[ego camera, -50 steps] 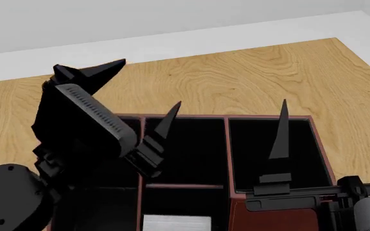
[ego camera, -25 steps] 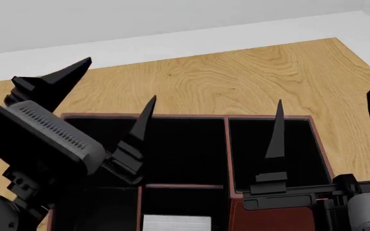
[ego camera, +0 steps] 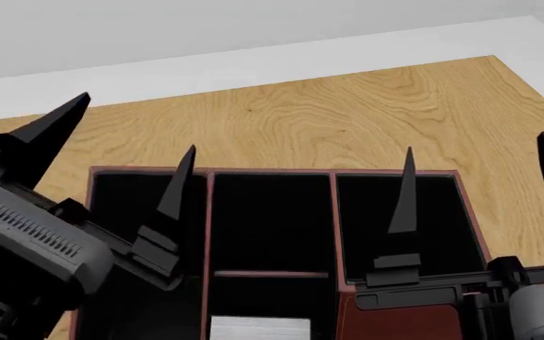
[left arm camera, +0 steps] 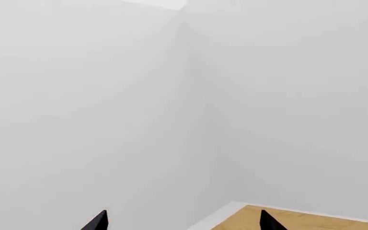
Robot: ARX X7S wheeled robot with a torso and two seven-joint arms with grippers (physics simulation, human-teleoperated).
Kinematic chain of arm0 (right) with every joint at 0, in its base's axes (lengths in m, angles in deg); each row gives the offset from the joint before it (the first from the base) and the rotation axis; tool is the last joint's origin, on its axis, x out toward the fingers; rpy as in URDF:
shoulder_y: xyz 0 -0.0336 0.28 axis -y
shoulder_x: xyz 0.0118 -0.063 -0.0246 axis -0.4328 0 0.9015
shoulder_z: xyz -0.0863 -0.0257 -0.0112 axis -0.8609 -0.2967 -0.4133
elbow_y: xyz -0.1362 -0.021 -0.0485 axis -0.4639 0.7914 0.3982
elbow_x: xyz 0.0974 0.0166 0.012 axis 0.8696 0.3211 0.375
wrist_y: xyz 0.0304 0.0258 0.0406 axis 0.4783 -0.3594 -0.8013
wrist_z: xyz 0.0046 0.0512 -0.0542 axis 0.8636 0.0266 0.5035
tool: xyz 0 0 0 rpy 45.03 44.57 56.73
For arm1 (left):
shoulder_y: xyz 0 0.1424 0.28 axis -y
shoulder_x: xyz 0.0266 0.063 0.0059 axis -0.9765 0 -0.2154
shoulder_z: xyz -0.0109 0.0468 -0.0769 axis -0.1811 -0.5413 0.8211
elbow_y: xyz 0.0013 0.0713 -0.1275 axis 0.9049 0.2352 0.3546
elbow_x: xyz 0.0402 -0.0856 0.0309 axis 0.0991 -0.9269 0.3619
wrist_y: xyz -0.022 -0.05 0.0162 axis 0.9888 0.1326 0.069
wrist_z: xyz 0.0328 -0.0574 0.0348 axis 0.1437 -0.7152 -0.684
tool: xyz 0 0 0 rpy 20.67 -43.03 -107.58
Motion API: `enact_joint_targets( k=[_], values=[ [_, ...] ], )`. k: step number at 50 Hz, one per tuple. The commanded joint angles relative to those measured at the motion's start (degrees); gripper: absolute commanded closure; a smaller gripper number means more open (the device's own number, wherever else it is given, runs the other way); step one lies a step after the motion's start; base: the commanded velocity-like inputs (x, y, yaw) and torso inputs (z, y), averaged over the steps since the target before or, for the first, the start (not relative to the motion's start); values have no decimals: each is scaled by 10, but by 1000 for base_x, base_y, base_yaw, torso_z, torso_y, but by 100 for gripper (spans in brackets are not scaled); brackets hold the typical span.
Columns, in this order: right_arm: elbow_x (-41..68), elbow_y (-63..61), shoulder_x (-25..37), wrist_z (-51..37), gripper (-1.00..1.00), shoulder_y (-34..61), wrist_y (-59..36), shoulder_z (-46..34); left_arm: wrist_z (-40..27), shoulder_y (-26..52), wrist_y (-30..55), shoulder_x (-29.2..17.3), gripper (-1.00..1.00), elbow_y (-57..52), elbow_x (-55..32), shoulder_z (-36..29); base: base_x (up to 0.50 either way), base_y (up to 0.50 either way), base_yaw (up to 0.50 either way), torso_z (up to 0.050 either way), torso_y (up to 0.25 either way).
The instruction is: Pick up the book and place it in the back compartment of the caddy.
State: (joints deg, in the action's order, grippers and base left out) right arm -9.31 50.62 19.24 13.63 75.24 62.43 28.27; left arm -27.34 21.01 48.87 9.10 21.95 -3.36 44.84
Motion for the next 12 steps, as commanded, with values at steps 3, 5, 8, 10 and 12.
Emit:
enact_joint_targets(
  k=[3, 5, 8, 10, 12],
  values=[
    [1, -5, 0, -4, -100, 5, -7, -3, -22, -24, -7, -16, -100, -32, 16, 3, 0, 0, 0, 0, 0],
    [1, -3, 0, -3, -100, 4, -5, -2, -27, -30, -7, -20, -100, -42, 18, 5, 0, 0, 0, 0, 0],
    [1, -2, 0, -3, -100, 5, -6, -4, -33, -42, -15, -25, -100, -51, 27, 3, 0, 0, 0, 0, 0],
    [0, -2, -1, -3, -100, 7, -7, -6, -35, -43, -12, -28, -100, -59, 27, 4, 0, 0, 0, 0, 0],
    [0, -2, -1, -3, -100, 8, -7, -6, -38, -40, -3, -30, -100, -68, 26, 6, 0, 0, 0, 0, 0]
  ],
)
